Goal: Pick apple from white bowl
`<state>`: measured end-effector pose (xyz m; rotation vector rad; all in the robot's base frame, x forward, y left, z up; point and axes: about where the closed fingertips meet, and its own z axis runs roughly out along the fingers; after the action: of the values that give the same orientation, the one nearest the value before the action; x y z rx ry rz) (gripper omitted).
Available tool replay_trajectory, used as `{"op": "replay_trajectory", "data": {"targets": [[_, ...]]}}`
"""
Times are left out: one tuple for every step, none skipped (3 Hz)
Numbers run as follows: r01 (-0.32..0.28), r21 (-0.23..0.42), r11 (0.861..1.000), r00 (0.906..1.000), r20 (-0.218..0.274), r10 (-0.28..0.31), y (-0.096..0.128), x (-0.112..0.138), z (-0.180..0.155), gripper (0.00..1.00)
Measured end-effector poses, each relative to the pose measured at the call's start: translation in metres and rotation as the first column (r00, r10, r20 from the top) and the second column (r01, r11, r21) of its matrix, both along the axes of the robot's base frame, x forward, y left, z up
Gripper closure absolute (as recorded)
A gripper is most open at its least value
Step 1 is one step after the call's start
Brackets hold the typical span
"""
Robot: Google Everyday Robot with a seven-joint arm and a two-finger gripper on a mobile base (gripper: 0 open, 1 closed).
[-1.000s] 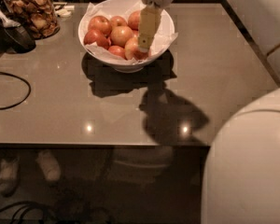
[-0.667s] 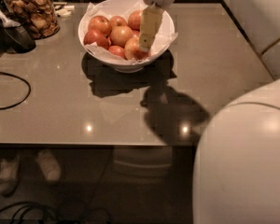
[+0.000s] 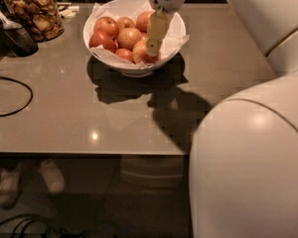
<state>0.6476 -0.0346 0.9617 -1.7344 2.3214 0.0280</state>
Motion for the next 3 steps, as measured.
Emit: {"op": "replay_trajectory", "data": {"targets": [[0.004, 0.011, 1.0, 0.9996, -0.027, -0.004, 0.003, 0.004, -0.01, 0.34], [0.007, 0.018, 1.0, 0.9987, -0.05, -0.006, 0.006, 0.006, -0.018, 0.34], [-0.001, 0.017, 1.0, 0.998, -0.063, 0.002, 0.013, 0.009, -0.023, 0.35]]}}
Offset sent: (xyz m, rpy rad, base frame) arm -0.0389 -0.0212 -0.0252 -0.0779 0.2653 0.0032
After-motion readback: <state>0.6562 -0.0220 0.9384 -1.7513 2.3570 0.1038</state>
